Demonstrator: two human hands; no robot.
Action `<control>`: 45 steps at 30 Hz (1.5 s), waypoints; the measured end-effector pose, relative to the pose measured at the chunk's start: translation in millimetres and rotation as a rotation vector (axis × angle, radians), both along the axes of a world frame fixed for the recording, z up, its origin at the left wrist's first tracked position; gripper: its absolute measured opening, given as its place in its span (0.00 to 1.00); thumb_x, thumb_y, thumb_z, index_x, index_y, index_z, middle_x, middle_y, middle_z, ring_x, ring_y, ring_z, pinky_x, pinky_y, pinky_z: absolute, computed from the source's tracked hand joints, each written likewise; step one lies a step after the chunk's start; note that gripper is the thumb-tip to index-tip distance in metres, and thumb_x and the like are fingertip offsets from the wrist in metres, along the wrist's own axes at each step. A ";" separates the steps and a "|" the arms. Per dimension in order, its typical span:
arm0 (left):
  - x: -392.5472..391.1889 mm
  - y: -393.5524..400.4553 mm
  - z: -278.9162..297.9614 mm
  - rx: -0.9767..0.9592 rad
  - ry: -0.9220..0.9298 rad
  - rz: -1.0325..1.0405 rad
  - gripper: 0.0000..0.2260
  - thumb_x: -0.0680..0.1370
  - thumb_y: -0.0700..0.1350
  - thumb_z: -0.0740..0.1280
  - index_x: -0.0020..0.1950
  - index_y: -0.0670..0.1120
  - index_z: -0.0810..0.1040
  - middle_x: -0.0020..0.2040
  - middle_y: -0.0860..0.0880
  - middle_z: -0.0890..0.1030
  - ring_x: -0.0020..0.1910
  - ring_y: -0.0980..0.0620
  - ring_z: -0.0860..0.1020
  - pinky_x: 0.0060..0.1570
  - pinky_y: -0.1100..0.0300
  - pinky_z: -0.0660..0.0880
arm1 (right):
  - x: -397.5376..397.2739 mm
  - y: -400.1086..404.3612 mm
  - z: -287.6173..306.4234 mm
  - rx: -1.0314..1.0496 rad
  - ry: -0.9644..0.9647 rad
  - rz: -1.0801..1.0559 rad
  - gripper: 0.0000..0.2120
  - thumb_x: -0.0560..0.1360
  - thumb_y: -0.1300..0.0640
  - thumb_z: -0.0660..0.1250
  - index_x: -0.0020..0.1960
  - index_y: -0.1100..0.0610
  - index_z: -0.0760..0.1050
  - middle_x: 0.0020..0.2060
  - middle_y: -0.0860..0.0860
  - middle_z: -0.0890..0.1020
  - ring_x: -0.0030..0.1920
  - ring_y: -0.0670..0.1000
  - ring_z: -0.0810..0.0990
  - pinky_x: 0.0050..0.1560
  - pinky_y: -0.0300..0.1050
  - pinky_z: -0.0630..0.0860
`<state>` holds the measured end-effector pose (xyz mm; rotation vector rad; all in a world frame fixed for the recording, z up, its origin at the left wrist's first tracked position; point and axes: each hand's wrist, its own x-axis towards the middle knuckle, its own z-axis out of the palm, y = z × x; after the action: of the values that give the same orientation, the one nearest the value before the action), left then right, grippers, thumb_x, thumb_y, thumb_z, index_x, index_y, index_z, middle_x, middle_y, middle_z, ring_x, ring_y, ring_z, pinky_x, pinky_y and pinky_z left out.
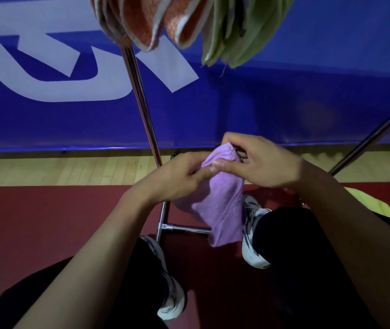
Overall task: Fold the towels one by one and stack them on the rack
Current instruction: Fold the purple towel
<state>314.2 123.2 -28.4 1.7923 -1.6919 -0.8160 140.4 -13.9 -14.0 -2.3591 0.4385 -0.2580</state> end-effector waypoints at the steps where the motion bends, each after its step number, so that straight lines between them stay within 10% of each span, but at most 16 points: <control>1: 0.8 0.2 0.7 -0.020 -0.021 -0.003 0.11 0.86 0.51 0.63 0.63 0.49 0.81 0.48 0.54 0.85 0.47 0.56 0.81 0.53 0.50 0.78 | -0.2 -3.7 -0.8 0.003 0.009 -0.024 0.18 0.75 0.37 0.69 0.47 0.52 0.72 0.39 0.52 0.80 0.41 0.55 0.77 0.45 0.60 0.77; 4: 0.4 0.9 11.5 -0.074 0.014 -0.041 0.13 0.87 0.46 0.61 0.70 0.49 0.79 0.63 0.57 0.84 0.63 0.59 0.80 0.65 0.57 0.75 | 0.9 -3.7 0.2 0.096 0.055 -0.005 0.19 0.73 0.36 0.71 0.54 0.47 0.74 0.48 0.45 0.83 0.49 0.45 0.81 0.55 0.53 0.78; 7: 6.9 4.2 22.8 -0.111 0.063 0.022 0.11 0.87 0.44 0.62 0.64 0.55 0.79 0.58 0.66 0.83 0.59 0.69 0.78 0.61 0.68 0.72 | 5.9 1.0 0.3 0.078 0.128 0.189 0.21 0.76 0.44 0.74 0.65 0.47 0.75 0.62 0.39 0.80 0.64 0.42 0.78 0.70 0.46 0.73; 15: 26.1 19.6 46.1 -0.160 0.060 0.170 0.14 0.84 0.54 0.65 0.56 0.45 0.83 0.48 0.41 0.83 0.44 0.47 0.81 0.51 0.46 0.77 | 9.8 4.5 -7.9 -0.118 0.481 0.070 0.18 0.72 0.40 0.68 0.45 0.56 0.78 0.38 0.49 0.82 0.39 0.51 0.80 0.46 0.53 0.79; 19: 32.0 28.9 54.8 -0.184 0.232 0.149 0.12 0.85 0.48 0.64 0.63 0.46 0.84 0.56 0.47 0.87 0.57 0.44 0.84 0.58 0.49 0.79 | 6.9 8.4 -4.8 -0.063 0.588 0.140 0.12 0.76 0.45 0.72 0.39 0.48 0.74 0.33 0.41 0.78 0.34 0.39 0.77 0.34 0.32 0.70; 22: 32.5 32.9 56.8 -0.155 0.431 0.112 0.10 0.84 0.46 0.65 0.60 0.47 0.84 0.54 0.48 0.87 0.54 0.49 0.85 0.55 0.55 0.80 | 9.5 13.9 -13.3 -0.035 0.680 0.152 0.09 0.74 0.40 0.73 0.46 0.41 0.74 0.37 0.35 0.78 0.38 0.35 0.77 0.39 0.29 0.70; 27: 33.4 32.6 53.4 -0.090 0.691 0.075 0.11 0.80 0.47 0.67 0.57 0.48 0.86 0.52 0.43 0.87 0.51 0.46 0.86 0.51 0.55 0.81 | 15.7 20.4 -31.9 -0.037 0.804 0.085 0.32 0.68 0.28 0.71 0.63 0.47 0.76 0.56 0.47 0.85 0.52 0.51 0.83 0.58 0.47 0.79; 31: 42.6 36.1 54.5 -0.099 0.777 0.094 0.11 0.80 0.47 0.66 0.56 0.48 0.87 0.51 0.45 0.87 0.50 0.48 0.86 0.49 0.57 0.82 | 11.6 17.2 -30.3 -0.029 0.761 0.083 0.20 0.71 0.33 0.72 0.54 0.44 0.72 0.45 0.43 0.82 0.44 0.47 0.80 0.46 0.43 0.74; 45: 80.4 38.1 43.7 -0.245 0.487 0.838 0.11 0.85 0.51 0.65 0.51 0.51 0.85 0.45 0.51 0.87 0.45 0.53 0.85 0.47 0.55 0.80 | 1.5 1.3 -44.5 -0.153 0.864 0.083 0.20 0.79 0.38 0.66 0.60 0.53 0.78 0.50 0.49 0.80 0.49 0.52 0.76 0.46 0.44 0.68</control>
<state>394.6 161.3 15.3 1.7119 -0.5984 -0.5577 142.0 -12.6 -58.5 -2.5357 0.7267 0.8254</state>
